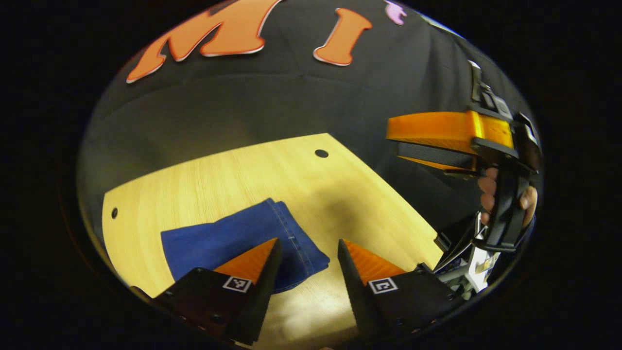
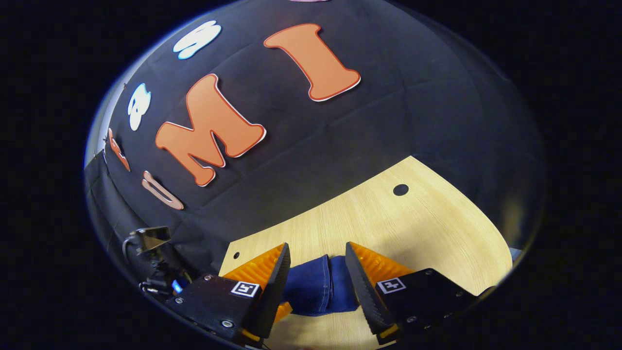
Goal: Grasp the waist and the cuffs of the jeans and fold them to make the two legs overlap; first hold the waist and fold one-third of the jeans toward the cuffs, then hold the cuffs and fold the remaining one-third in the same direction to finish folding.
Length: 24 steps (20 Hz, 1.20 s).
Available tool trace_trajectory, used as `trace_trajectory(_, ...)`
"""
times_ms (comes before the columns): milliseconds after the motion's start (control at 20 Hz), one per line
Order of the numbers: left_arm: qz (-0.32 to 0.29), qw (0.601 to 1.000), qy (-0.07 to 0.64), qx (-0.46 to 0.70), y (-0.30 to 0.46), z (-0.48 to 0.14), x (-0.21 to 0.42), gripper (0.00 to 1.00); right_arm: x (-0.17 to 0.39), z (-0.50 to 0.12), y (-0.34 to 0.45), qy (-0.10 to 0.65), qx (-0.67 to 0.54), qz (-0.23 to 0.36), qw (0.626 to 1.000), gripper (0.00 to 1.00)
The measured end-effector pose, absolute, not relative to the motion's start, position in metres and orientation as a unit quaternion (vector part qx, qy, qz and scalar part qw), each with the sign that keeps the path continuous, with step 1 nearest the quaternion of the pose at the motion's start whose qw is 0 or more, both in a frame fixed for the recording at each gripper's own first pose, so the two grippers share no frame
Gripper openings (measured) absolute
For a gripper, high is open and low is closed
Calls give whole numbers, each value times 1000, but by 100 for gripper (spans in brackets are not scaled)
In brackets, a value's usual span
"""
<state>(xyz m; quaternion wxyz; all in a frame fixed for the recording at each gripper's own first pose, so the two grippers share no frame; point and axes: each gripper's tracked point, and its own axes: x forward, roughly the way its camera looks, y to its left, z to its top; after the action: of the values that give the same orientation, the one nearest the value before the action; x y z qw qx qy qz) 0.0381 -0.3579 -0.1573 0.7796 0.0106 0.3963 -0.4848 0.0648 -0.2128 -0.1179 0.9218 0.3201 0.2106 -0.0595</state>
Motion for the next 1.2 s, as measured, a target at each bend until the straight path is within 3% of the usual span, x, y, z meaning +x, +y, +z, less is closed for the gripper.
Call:
trace_trajectory(200,-441,835,329,0,-327,-111,71,84,71,-100,-216,177,280,-67,941,74)
trace_trajectory(350,-384,879,283,-27,-293,-81,108,90,72,-75,-211,139,223,-67,962,75)
trace_trajectory(450,-350,902,248,-41,-269,-60,130,91,71,-62,-204,116,196,-61,972,81)
trace_trajectory(500,-330,916,225,-45,-257,-49,138,93,71,-53,-197,105,183,-56,976,89)
trace_trajectory(650,-287,945,144,-68,-226,-8,161,96,71,-33,-181,69,139,-42,987,96)
trace_trajectory(800,-251,961,61,-93,-207,36,170,97,68,-17,-164,38,93,-26,995,96)
trace_trajectory(850,-245,964,48,-93,-202,43,170,94,67,-12,-158,26,80,-23,996,100)
trace_trajectory(900,-239,965,44,-95,-192,50,166,95,64,-5,-153,14,69,-19,997,96)
trace_trajectory(1200,-191,977,19,-94,-166,51,159,95,51,12,-127,-42,21,1,999,100)
